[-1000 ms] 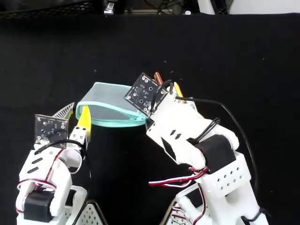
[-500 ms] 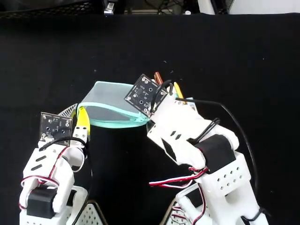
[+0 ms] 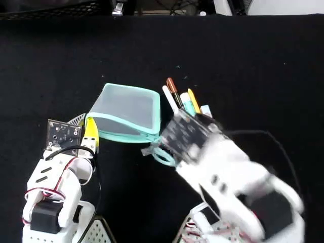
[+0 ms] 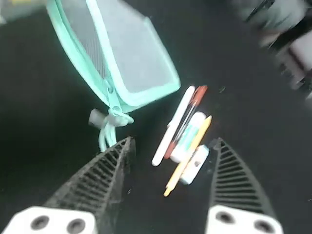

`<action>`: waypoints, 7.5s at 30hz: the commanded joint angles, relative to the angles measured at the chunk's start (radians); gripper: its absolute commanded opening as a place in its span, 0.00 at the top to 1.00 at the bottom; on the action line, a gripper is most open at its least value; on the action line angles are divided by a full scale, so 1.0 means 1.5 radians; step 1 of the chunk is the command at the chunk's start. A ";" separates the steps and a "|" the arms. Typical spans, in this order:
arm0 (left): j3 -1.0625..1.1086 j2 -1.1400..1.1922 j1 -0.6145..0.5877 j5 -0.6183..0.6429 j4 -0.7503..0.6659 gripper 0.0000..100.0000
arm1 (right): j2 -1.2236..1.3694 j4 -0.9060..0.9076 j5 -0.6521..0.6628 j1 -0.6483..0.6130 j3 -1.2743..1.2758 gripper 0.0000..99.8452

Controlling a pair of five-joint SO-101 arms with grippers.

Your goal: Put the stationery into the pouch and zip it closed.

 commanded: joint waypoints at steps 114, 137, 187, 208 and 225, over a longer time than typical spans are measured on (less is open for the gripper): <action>0.036 0.006 -0.113 -0.003 -0.010 0.97 | 0.419 -0.291 0.165 0.390 0.502 0.75; 0.037 0.006 -0.113 -0.003 -0.010 0.97 | 0.704 -0.361 -0.047 0.121 0.191 0.75; 0.068 0.003 -0.113 -0.006 -0.035 0.97 | 0.745 -0.366 -0.038 0.114 0.196 0.99; 0.068 0.004 -0.113 -0.005 -0.034 0.97 | 0.584 -0.394 -0.033 0.239 0.358 0.99; 0.068 0.003 -0.113 -0.006 -0.035 0.97 | 0.736 -0.388 0.001 0.215 0.298 0.85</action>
